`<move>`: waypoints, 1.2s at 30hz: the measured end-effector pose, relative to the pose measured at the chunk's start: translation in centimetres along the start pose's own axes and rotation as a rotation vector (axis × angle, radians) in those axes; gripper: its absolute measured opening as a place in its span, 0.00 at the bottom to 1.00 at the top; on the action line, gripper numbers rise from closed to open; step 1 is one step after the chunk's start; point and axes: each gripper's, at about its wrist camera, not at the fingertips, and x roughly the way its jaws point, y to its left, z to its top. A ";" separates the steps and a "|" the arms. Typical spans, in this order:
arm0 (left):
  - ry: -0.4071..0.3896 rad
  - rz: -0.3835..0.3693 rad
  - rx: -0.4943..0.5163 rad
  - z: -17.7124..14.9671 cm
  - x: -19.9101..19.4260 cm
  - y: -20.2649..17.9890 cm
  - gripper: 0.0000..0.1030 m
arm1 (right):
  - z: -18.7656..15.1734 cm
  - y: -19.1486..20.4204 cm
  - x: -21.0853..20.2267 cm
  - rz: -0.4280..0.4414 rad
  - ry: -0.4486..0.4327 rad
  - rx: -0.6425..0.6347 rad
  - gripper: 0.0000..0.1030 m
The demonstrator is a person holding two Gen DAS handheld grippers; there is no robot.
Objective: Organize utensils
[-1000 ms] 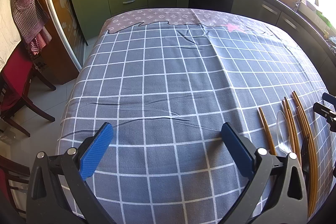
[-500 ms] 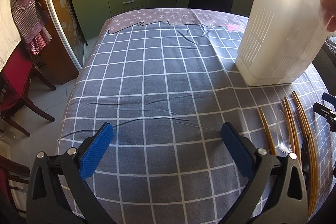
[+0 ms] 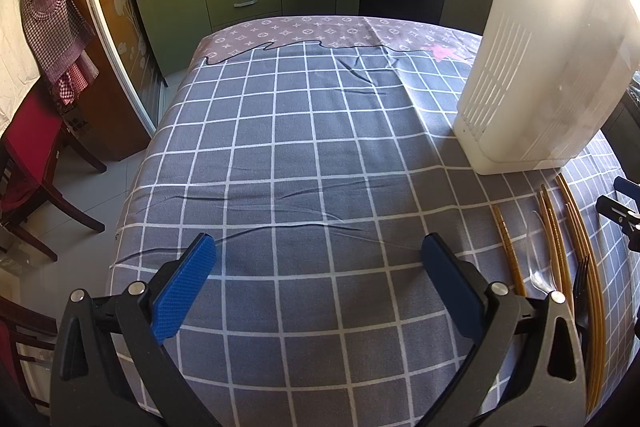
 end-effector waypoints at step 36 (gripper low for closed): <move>-0.179 0.011 0.033 -1.7 -9.6 -1.2 0.94 | -3.6 2.1 -15.1 0.061 -0.274 -0.018 0.96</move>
